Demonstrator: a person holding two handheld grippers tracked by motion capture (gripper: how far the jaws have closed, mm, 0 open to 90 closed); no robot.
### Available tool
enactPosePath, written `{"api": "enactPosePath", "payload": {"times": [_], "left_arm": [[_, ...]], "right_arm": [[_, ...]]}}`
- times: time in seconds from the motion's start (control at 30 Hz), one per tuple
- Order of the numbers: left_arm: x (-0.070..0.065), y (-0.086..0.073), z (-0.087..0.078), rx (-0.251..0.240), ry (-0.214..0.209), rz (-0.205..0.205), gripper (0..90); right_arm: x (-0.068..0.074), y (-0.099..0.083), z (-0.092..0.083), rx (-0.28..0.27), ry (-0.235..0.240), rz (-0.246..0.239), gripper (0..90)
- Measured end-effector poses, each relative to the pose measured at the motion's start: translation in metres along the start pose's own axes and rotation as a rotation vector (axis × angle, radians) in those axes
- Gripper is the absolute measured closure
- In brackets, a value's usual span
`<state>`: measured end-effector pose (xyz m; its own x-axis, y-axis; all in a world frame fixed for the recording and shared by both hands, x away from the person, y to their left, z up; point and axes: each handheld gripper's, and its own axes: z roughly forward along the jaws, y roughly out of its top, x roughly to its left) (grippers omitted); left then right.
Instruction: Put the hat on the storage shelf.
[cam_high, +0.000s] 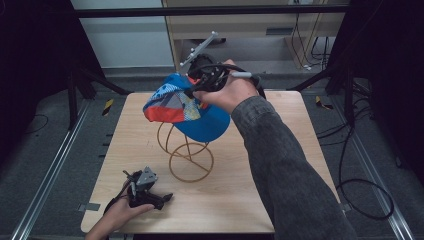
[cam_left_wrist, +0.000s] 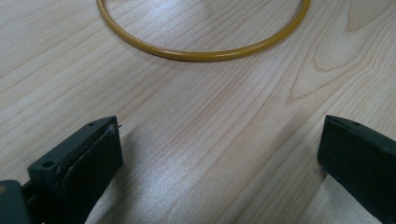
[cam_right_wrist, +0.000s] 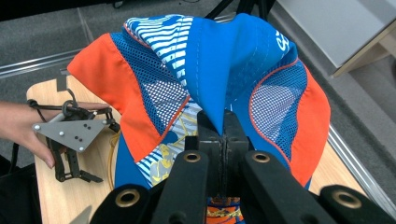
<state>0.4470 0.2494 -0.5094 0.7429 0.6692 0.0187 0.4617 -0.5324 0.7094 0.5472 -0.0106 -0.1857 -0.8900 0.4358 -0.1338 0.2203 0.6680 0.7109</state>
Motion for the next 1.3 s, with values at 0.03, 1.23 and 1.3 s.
{"api": "enactPosePath", "payload": {"times": [0.03, 1.23, 1.3], "left_arm": [[0.000, 0.000, 0.000, 0.000, 0.000, 0.000, 0.0], [0.000, 0.000, 0.000, -0.001, 0.000, 0.001, 0.0], [0.000, 0.000, 0.000, 0.000, 0.000, 0.001, 0.0]], "right_arm": [[0.000, 0.000, 0.000, 0.000, 0.000, 0.000, 89.9], [0.015, 0.007, 0.063, 0.136, 0.045, -0.048, 89.0], [0.015, 0.007, 0.065, 0.136, 0.045, -0.049, 88.8]]}}
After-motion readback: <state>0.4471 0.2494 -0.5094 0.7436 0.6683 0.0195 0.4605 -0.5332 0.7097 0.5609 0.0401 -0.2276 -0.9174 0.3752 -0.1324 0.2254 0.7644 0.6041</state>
